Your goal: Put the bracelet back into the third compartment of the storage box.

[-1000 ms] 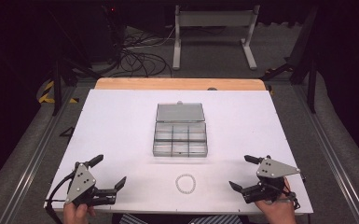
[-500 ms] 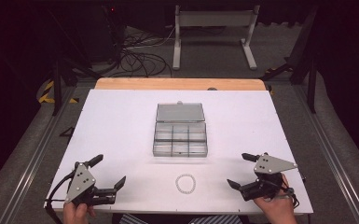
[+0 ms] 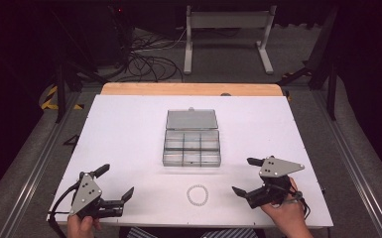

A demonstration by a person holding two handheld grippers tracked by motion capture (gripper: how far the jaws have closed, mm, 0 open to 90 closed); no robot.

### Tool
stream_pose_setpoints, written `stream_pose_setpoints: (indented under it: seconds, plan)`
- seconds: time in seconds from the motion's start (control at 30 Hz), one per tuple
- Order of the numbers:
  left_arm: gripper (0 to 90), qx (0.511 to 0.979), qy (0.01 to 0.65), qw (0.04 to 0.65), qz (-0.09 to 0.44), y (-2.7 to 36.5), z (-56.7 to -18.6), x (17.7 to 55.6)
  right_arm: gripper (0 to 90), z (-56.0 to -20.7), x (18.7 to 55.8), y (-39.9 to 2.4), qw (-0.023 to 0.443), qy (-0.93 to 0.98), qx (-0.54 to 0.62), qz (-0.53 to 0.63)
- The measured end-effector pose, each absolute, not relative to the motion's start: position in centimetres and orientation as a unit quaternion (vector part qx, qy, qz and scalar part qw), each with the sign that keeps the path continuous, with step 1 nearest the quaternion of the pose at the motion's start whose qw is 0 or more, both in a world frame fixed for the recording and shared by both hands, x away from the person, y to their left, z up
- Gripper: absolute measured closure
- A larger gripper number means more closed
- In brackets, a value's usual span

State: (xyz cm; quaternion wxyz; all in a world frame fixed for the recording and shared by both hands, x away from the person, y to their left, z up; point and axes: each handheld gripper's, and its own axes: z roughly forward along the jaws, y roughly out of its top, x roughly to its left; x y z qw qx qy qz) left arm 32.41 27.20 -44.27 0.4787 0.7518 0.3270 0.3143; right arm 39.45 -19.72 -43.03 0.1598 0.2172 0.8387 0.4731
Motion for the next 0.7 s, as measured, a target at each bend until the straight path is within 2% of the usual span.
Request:
stream_pose_setpoints:
  seconds: [0.7]
  plan:
    - [3.0, 0.755, 0.325, 0.477, 0.312, 27.4, -44.3, 32.5, 1.5, -41.6, 40.7, -14.8, 0.142, 0.856, 0.176, 0.465]
